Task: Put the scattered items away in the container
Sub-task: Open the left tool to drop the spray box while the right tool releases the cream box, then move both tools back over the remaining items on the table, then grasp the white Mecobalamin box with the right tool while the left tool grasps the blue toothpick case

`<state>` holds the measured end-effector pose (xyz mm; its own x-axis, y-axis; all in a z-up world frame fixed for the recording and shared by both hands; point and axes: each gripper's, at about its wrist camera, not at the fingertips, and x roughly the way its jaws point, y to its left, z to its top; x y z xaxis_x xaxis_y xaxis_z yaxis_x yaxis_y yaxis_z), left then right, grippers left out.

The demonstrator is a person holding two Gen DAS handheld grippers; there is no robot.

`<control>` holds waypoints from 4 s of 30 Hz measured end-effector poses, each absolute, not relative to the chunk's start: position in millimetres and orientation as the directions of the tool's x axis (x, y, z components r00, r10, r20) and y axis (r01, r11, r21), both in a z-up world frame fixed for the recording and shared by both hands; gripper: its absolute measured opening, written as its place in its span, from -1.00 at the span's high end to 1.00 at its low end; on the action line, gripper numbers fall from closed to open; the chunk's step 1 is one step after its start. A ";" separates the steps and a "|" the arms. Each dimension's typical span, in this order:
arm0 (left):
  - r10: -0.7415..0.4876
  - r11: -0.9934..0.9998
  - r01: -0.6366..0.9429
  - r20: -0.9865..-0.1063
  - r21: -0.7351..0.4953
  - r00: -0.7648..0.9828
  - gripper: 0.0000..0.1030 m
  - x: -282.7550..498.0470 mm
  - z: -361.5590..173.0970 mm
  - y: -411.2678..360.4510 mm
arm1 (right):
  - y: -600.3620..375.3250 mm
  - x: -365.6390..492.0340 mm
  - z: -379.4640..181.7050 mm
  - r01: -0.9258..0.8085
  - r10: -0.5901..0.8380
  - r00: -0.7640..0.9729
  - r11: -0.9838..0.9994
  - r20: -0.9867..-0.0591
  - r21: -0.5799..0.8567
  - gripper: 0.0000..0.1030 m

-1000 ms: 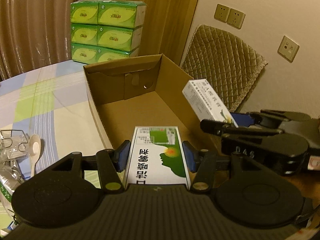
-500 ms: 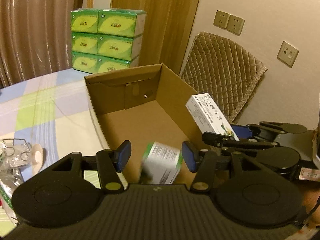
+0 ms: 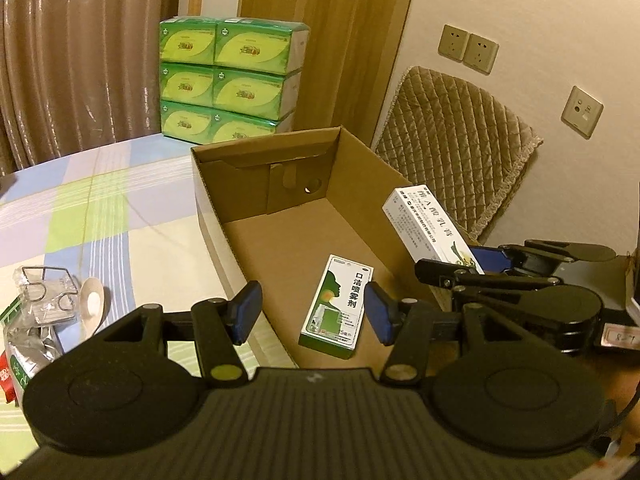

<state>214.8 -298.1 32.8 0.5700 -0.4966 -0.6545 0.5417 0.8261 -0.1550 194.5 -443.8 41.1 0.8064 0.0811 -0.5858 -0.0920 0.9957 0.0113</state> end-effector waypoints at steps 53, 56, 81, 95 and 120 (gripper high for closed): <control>-0.176 0.972 0.232 -0.737 -0.026 0.652 -0.97 43.2 -9.0 -63.7 | -299.6 29.1 12.5 -0.382 0.322 0.679 0.922 -0.660 0.057 -0.92; -0.174 0.966 0.260 -0.732 0.004 0.658 -0.97 41.6 -12.1 -60.9 | -295.1 32.1 7.8 -0.394 0.325 0.668 0.918 -0.669 0.052 -0.93; -0.224 0.918 0.395 -0.754 0.050 0.617 -0.97 90.8 -43.7 -17.0 | -172.7 91.8 -42.2 -0.779 0.460 0.499 0.610 -0.735 -0.146 -0.92; -0.243 0.893 0.446 -0.770 0.060 0.590 -0.97 114.7 -67.8 10.1 | -128.8 138.4 -76.2 -0.852 0.439 0.440 0.480 -0.783 -0.209 -0.61; -0.296 0.781 0.607 -0.768 0.148 0.568 -0.96 156.1 -79.7 -34.5 | -220.8 120.4 -69.1 -0.559 0.279 0.489 0.827 -0.827 -0.051 -0.36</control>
<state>156.1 -34.5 -79.7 0.5678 -0.2956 -0.7682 0.6069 0.7809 0.1480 120.4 -220.8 -69.1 0.4885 0.2792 -0.8267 -0.5592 0.8275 -0.0510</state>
